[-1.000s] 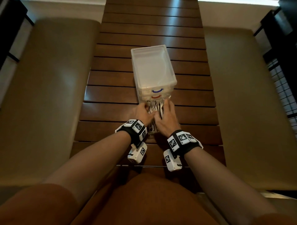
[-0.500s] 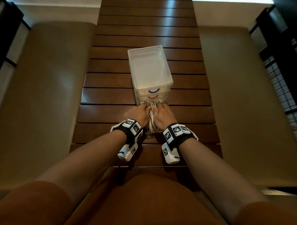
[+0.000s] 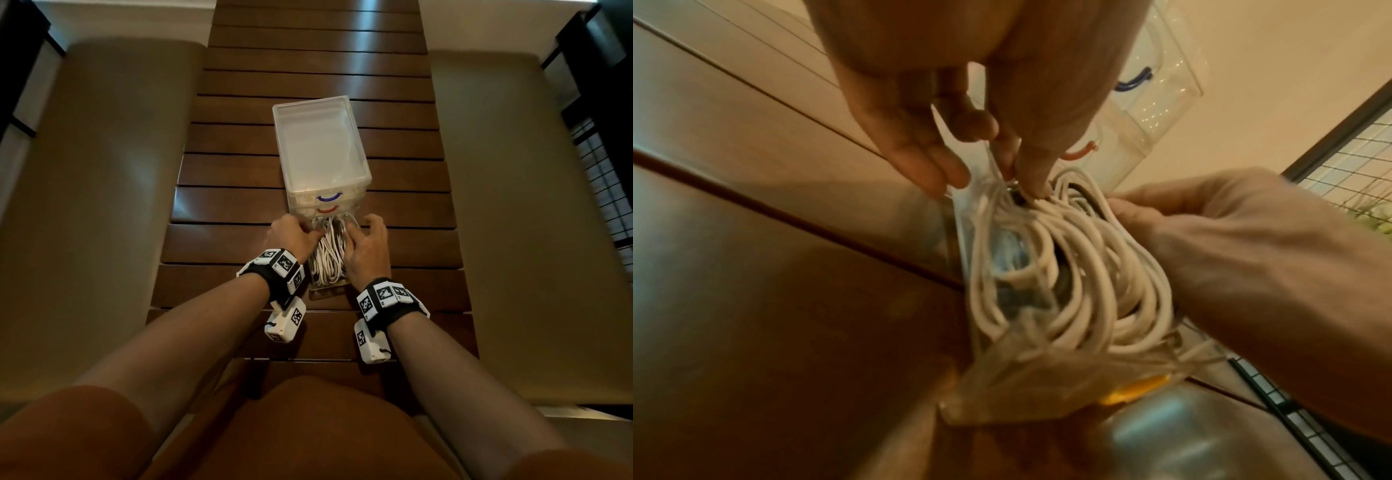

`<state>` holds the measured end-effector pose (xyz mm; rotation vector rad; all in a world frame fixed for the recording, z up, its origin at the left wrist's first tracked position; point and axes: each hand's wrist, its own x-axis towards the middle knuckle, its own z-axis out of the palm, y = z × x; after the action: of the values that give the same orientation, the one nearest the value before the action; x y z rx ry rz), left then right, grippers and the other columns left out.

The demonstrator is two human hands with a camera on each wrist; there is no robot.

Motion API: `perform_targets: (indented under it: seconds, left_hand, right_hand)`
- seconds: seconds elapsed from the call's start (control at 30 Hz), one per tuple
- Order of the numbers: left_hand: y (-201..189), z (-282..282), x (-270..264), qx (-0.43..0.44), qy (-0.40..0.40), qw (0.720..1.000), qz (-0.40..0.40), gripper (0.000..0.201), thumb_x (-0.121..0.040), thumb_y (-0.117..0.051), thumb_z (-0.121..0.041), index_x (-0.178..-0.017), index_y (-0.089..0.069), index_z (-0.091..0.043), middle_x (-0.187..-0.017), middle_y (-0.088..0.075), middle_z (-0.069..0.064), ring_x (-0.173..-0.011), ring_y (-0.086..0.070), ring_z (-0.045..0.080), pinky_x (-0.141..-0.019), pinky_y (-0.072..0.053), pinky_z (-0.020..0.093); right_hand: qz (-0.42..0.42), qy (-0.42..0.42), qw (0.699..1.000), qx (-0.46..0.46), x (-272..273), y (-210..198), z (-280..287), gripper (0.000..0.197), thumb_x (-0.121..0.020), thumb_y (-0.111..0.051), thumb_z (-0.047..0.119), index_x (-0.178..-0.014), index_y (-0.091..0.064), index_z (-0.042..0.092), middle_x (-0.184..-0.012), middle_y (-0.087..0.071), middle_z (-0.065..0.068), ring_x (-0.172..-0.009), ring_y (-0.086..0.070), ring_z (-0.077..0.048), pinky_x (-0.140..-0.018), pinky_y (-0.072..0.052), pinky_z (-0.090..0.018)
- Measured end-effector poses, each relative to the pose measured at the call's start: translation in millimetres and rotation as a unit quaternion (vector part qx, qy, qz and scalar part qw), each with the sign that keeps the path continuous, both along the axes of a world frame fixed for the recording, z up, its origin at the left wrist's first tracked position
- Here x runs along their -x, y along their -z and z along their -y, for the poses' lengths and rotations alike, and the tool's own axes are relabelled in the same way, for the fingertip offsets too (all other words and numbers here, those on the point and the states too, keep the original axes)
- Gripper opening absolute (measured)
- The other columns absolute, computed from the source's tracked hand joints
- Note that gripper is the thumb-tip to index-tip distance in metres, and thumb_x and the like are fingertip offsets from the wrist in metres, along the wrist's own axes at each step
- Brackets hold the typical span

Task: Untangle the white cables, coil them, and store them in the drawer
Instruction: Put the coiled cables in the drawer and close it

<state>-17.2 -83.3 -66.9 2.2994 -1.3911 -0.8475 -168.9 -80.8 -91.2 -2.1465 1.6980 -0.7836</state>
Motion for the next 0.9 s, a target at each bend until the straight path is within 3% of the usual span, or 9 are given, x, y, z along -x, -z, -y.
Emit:
perform_targets:
  seconds: [0.07,0.1,0.2,0.3,0.4,0.5,0.63,0.8,0.9]
  left_hand:
    - [2,-2,-2,0.017,0.018,0.999,-0.031,0.032,-0.085,-0.063,-0.051,-0.088,-0.071,-0.021,-0.081,-0.069,-0.001,-0.073,-0.065,0.017,-0.069,-0.058,0.034]
    - [4,-4,-3,0.021,0.030,0.998,-0.045,0.033,-0.086,-0.061,-0.052,-0.091,-0.071,-0.021,-0.082,-0.069,-0.002,-0.074,-0.065,0.016,-0.071,-0.058,0.036]
    - [5,-7,-1,0.027,0.068,0.997,-0.027,0.040,-0.077,-0.069,-0.057,-0.090,-0.065,-0.019,-0.089,-0.066,-0.003,-0.079,-0.062,0.014,-0.071,-0.056,0.034]
    - [-1,-10,3,0.014,0.069,0.997,0.018,0.040,-0.076,-0.070,-0.056,-0.071,-0.051,-0.021,-0.074,-0.057,-0.003,-0.066,-0.055,0.014,-0.055,-0.045,0.027]
    - [-7,-15,9,-0.009,0.069,0.997,0.013,0.046,-0.084,-0.064,-0.052,-0.061,-0.041,-0.020,-0.061,-0.048,-0.004,-0.055,-0.046,0.013,-0.046,-0.030,0.025]
    - [-8,-14,7,-0.029,0.087,0.996,0.012,0.047,-0.087,-0.059,-0.055,-0.059,-0.044,-0.020,-0.060,-0.052,-0.003,-0.053,-0.049,0.014,-0.047,-0.036,0.026]
    - [-8,-7,-2,-0.045,0.124,0.991,-0.010,0.048,-0.086,-0.056,-0.061,-0.060,-0.048,-0.021,-0.063,-0.058,-0.001,-0.059,-0.057,0.018,-0.057,-0.047,0.031]
    - [-6,-9,-6,-0.042,0.119,0.992,-0.006,0.041,-0.089,-0.054,-0.054,-0.071,-0.057,-0.017,-0.070,-0.063,0.001,-0.068,-0.062,0.022,-0.063,-0.051,0.034]
    - [-11,-6,-7,-0.057,0.115,0.991,-0.028,0.036,-0.086,-0.061,-0.049,-0.071,-0.058,-0.016,-0.071,-0.064,0.001,-0.070,-0.064,0.023,-0.068,-0.055,0.038]
  right_hand:
    - [-0.001,0.008,0.999,-0.051,4,4,-1,0.028,-0.096,-0.053,0.019,-0.122,-0.063,0.013,-0.121,-0.049,-0.017,-0.103,-0.050,-0.030,-0.089,-0.050,-0.043]
    - [-0.008,0.000,0.996,-0.085,6,5,-1,0.032,-0.098,-0.048,0.024,-0.128,-0.059,0.016,-0.127,-0.046,-0.015,-0.108,-0.049,-0.028,-0.091,-0.049,-0.044]
    - [0.002,-0.027,0.989,-0.143,9,2,-2,0.044,-0.102,-0.034,0.034,-0.143,-0.042,0.020,-0.149,-0.032,-0.010,-0.136,-0.032,-0.025,-0.112,-0.032,-0.040]
    - [-0.032,-0.085,0.992,-0.086,5,-2,-13,0.053,-0.100,-0.035,0.038,-0.147,-0.033,0.012,-0.155,-0.025,-0.011,-0.142,-0.023,-0.028,-0.118,-0.020,-0.042]
    - [-0.148,-0.160,0.973,-0.071,7,7,-24,0.066,-0.097,-0.032,0.050,-0.151,-0.023,0.012,-0.159,-0.017,-0.013,-0.146,-0.013,-0.032,-0.120,-0.014,-0.045]
    - [-0.223,-0.181,0.957,-0.049,12,14,-24,0.073,-0.096,-0.028,0.055,-0.153,-0.015,0.011,-0.160,-0.008,-0.019,-0.148,-0.006,-0.034,-0.120,-0.008,-0.044]
    - [-0.237,-0.171,0.955,-0.047,8,17,-26,0.074,-0.096,-0.022,0.055,-0.153,-0.010,0.010,-0.159,0.006,-0.020,-0.147,0.008,-0.029,-0.116,0.012,-0.042]
    - [-0.221,-0.219,0.949,-0.037,4,17,-26,0.065,-0.098,-0.028,0.046,-0.149,-0.025,0.006,-0.156,-0.019,-0.026,-0.146,-0.015,-0.036,-0.118,-0.012,-0.045]
    - [-0.218,-0.224,0.949,-0.051,5,19,-25,0.065,-0.098,-0.027,0.047,-0.150,-0.024,0.007,-0.156,-0.022,-0.024,-0.146,-0.019,-0.036,-0.118,-0.010,-0.044]
